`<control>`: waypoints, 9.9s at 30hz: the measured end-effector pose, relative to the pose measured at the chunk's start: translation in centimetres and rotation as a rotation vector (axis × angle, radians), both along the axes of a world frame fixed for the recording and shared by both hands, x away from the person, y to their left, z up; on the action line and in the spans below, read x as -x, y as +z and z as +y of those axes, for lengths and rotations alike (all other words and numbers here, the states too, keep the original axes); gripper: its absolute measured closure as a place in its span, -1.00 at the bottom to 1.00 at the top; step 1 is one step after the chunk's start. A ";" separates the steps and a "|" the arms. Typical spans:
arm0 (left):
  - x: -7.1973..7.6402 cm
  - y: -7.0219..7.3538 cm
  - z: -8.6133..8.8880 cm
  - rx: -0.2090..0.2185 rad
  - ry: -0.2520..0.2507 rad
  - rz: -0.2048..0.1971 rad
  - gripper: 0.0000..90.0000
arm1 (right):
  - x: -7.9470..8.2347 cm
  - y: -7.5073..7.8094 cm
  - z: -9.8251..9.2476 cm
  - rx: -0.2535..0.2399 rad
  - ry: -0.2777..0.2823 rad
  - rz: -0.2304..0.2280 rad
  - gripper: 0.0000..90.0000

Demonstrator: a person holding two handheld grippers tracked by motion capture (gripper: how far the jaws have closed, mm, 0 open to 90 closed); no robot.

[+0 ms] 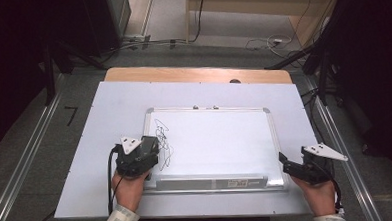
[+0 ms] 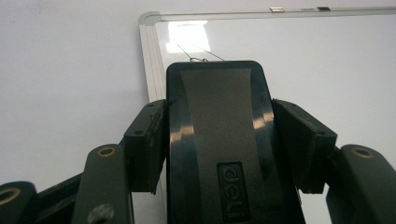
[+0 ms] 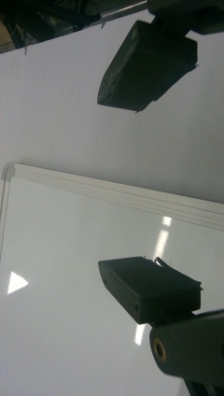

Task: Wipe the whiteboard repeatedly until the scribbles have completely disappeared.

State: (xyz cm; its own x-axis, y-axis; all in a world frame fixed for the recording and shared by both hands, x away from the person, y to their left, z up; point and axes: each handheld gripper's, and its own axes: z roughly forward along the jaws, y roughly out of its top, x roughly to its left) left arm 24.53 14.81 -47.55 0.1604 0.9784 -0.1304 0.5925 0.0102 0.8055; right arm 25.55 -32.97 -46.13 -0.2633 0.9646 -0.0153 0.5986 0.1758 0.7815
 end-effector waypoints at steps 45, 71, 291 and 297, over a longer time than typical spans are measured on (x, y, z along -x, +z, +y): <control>-6.1 -0.1 -1.9 -0.023 0.018 0.031 -0.14 | 0.1 0.0 -0.1 0.002 -0.009 0.004 -0.64; -9.5 -2.0 -2.8 -0.078 0.037 0.070 -0.14 | 0.0 0.0 -0.2 0.000 -0.005 0.004 -0.64; -10.5 -1.8 -2.4 -0.101 0.071 0.151 -0.16 | -0.2 -0.4 0.2 0.013 -0.001 0.034 -0.64; -12.4 -1.7 -2.4 -0.106 0.082 0.159 -0.16 | -0.1 -0.3 0.2 0.012 0.000 0.031 -0.64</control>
State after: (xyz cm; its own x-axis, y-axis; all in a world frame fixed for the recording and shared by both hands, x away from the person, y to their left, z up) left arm 36.94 12.37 -49.22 0.0655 0.9969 -0.0438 0.7128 -0.0160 0.7012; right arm 25.70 -32.79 -46.48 -0.2641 0.9643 -0.0188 0.6224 0.1852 0.7605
